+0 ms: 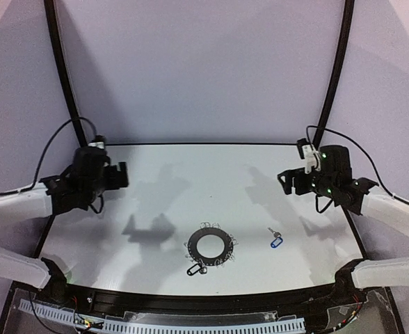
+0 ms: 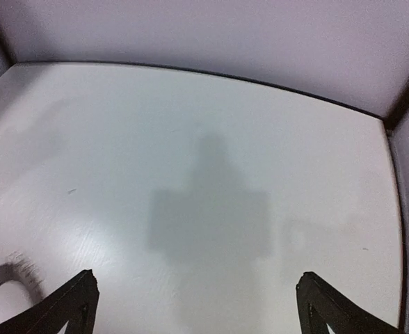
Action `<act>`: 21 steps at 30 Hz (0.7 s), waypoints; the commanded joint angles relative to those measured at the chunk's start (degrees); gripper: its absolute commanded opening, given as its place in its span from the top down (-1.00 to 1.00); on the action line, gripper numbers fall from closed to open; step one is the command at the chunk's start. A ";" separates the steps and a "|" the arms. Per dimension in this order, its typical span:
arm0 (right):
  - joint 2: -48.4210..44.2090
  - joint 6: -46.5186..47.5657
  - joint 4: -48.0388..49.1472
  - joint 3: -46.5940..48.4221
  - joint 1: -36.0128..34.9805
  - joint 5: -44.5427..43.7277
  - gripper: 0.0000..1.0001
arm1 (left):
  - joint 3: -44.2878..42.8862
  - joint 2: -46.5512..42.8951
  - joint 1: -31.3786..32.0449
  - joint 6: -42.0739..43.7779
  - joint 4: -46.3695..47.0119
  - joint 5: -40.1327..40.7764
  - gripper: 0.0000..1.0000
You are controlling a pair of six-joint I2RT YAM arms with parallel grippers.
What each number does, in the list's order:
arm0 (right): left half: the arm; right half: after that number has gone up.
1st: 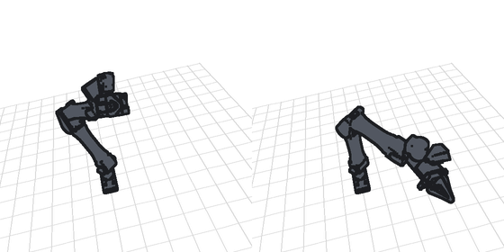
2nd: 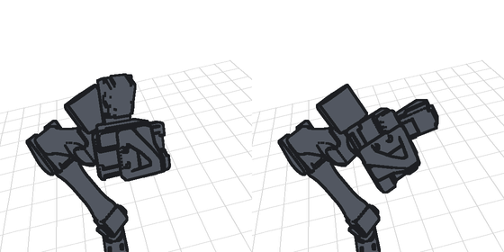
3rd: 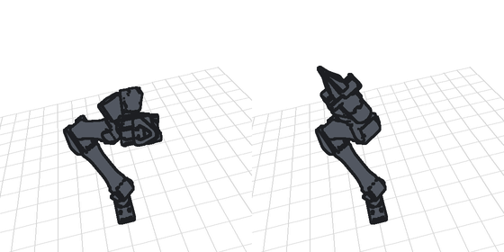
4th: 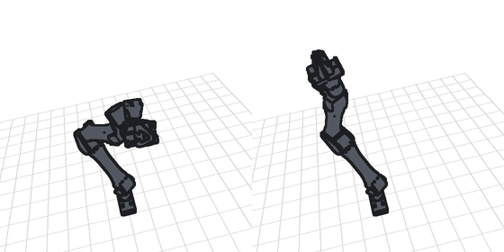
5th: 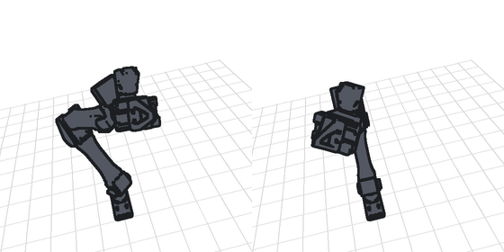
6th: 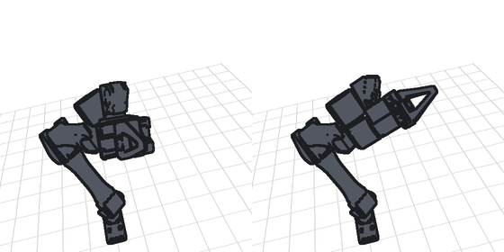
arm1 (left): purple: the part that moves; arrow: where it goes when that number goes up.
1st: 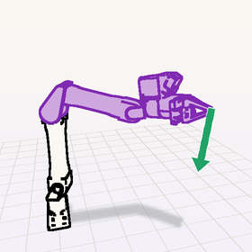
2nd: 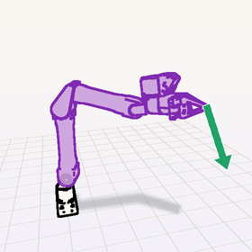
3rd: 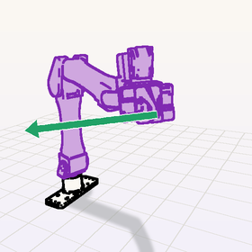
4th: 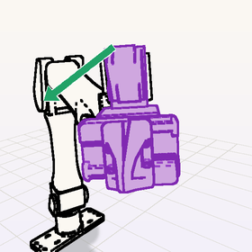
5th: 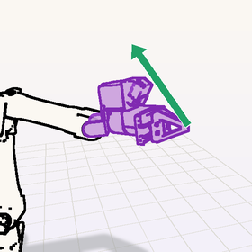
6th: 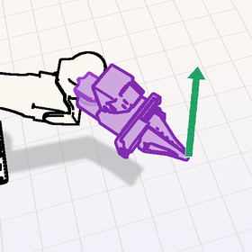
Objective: Put the keys on the keyring
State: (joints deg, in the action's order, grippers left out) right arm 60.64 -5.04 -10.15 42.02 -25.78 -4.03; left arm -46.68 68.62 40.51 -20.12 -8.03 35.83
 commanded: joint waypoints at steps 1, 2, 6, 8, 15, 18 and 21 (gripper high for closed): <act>-3.38 1.85 20.37 -12.82 10.18 -8.82 -0.97 | 12.92 -12.76 -17.00 -4.30 9.85 0.91 -0.97; -3.44 3.84 25.19 -15.27 10.96 -8.94 -0.97 | 15.56 -14.06 -18.65 -2.11 13.20 2.66 -0.97; 3.74 9.37 46.72 -24.51 16.76 -8.63 -0.97 | 27.91 -14.85 -29.15 5.84 26.32 2.71 -0.97; 7.82 7.95 50.46 -25.51 19.37 -4.28 -0.97 | 30.87 -12.51 -31.45 8.41 35.97 0.61 -0.97; 27.88 9.96 73.90 -24.93 21.54 2.54 -0.97 | 33.93 6.31 -33.56 21.32 67.10 -6.75 -0.97; 28.33 9.29 72.65 -24.45 22.46 3.77 -0.97 | 28.68 7.81 -36.06 20.86 56.80 -11.96 -0.97; 28.07 7.77 67.05 -22.13 22.44 0.45 -0.97 | 29.45 7.42 -36.78 21.50 58.13 -21.37 -0.98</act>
State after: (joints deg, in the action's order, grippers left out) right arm 88.47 3.99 54.57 16.95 -3.84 -2.37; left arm -15.84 77.25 5.41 -1.67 45.52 26.55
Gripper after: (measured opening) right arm 0.986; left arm 0.987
